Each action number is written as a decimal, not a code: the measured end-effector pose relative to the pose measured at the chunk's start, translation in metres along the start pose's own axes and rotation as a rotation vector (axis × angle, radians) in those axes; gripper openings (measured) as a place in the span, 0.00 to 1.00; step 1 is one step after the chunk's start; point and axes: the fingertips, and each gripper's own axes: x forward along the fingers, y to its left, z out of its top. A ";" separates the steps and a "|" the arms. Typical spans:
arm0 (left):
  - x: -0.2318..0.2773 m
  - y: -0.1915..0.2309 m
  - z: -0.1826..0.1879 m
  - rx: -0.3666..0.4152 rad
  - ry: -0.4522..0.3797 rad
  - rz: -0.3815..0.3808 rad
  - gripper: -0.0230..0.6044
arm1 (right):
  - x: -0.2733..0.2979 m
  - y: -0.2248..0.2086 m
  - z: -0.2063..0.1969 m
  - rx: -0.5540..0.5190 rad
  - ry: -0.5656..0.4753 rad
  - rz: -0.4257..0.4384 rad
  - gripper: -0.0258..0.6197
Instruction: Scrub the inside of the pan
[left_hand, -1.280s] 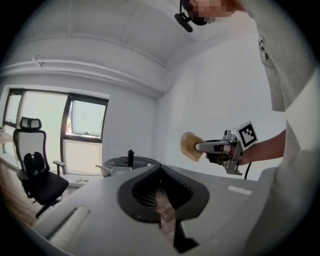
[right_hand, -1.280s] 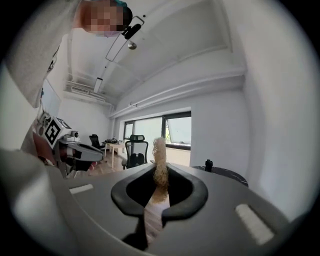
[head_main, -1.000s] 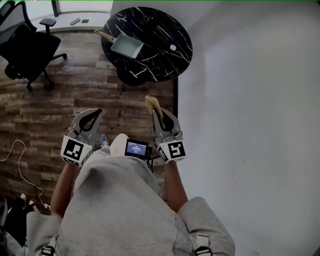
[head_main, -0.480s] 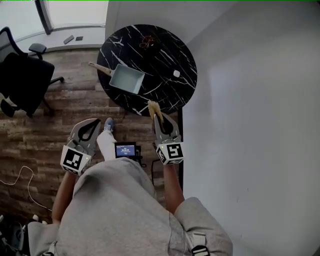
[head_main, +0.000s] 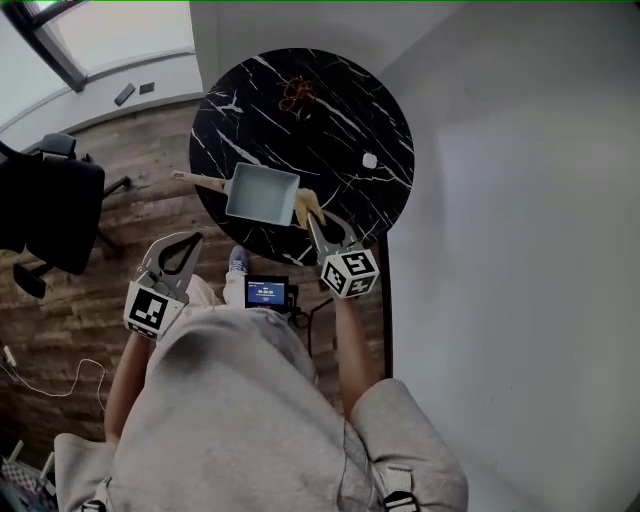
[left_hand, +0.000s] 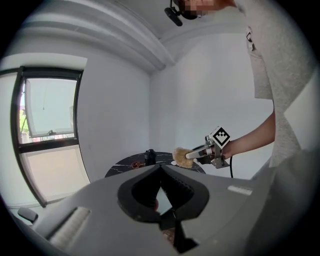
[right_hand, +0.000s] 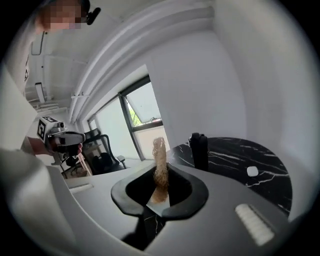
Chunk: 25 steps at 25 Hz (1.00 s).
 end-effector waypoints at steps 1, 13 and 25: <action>0.008 0.010 -0.002 0.004 0.012 -0.019 0.03 | 0.010 -0.004 -0.007 0.025 0.038 0.000 0.12; 0.114 0.116 -0.094 0.379 0.207 -0.454 0.09 | 0.128 -0.077 -0.101 0.063 0.504 -0.412 0.12; 0.167 0.111 -0.241 0.634 0.481 -0.775 0.36 | 0.154 -0.112 -0.145 0.313 0.628 -0.651 0.11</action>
